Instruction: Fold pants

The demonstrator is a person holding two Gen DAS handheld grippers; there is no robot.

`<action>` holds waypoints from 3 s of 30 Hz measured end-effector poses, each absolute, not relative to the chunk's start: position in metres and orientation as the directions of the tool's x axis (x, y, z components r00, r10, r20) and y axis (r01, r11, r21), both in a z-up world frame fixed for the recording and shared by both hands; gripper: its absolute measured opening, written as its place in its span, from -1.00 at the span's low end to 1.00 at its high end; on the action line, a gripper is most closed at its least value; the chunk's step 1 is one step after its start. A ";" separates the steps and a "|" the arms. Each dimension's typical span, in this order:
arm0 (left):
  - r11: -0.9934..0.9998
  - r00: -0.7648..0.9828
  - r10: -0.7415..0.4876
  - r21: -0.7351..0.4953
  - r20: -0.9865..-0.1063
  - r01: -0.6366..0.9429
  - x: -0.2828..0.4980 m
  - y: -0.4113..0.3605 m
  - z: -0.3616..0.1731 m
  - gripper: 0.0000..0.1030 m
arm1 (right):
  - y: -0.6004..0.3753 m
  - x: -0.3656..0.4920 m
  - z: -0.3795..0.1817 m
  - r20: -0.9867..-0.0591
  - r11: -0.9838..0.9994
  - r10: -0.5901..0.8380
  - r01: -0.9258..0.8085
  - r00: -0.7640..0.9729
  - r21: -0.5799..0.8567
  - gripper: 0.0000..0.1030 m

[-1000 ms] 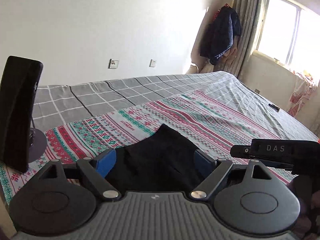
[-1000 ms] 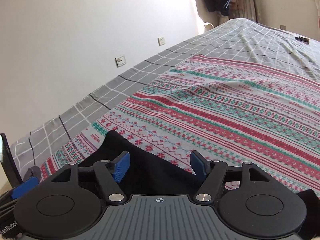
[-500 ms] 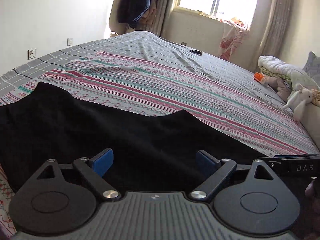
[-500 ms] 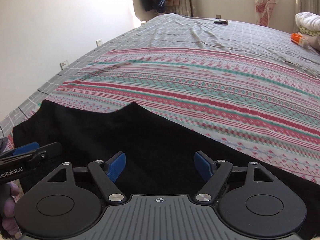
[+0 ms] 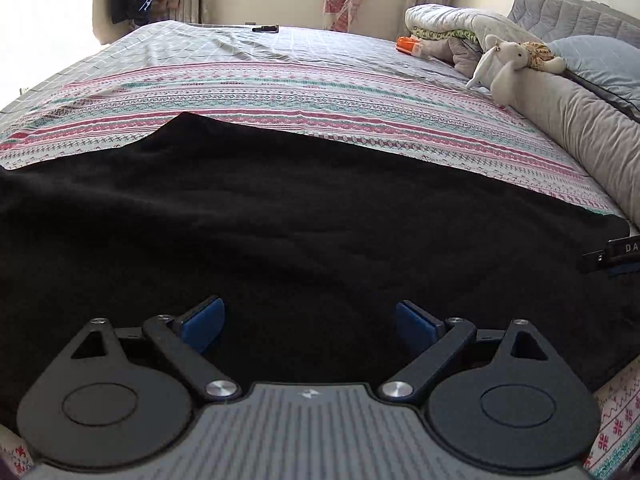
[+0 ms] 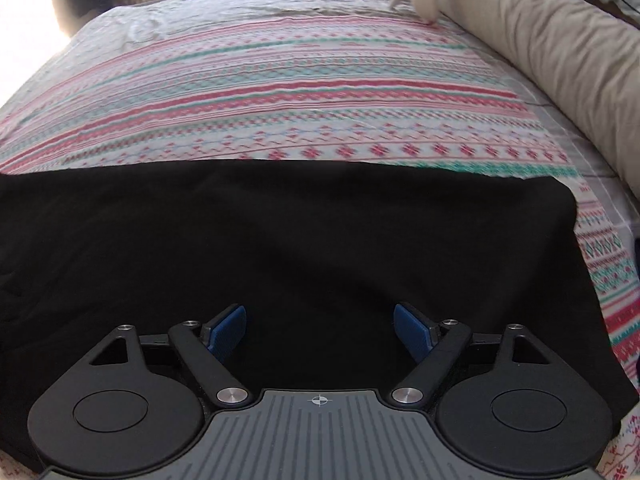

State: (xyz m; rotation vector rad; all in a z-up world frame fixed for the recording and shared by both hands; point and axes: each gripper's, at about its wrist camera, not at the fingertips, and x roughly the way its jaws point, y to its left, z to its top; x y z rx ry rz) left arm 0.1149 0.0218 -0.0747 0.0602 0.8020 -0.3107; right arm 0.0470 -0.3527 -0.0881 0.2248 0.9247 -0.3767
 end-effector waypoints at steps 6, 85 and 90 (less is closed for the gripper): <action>0.943 0.653 -0.222 0.010 -0.724 0.332 0.104 0.018 -0.077 1.00 | -0.400 0.005 -0.089 -0.817 0.855 -0.292 0.519 0.497 0.010 0.69; 0.673 0.431 -0.699 -0.729 -0.571 0.126 0.131 0.079 -0.083 0.57 | -0.153 0.032 -0.077 -0.693 0.975 0.221 -0.165 0.686 0.148 -0.77; 0.643 0.407 -0.722 -0.760 -0.560 0.095 0.136 0.076 -0.084 0.57 | -0.141 0.025 -0.072 -0.687 0.963 0.266 -0.219 0.676 0.157 -0.77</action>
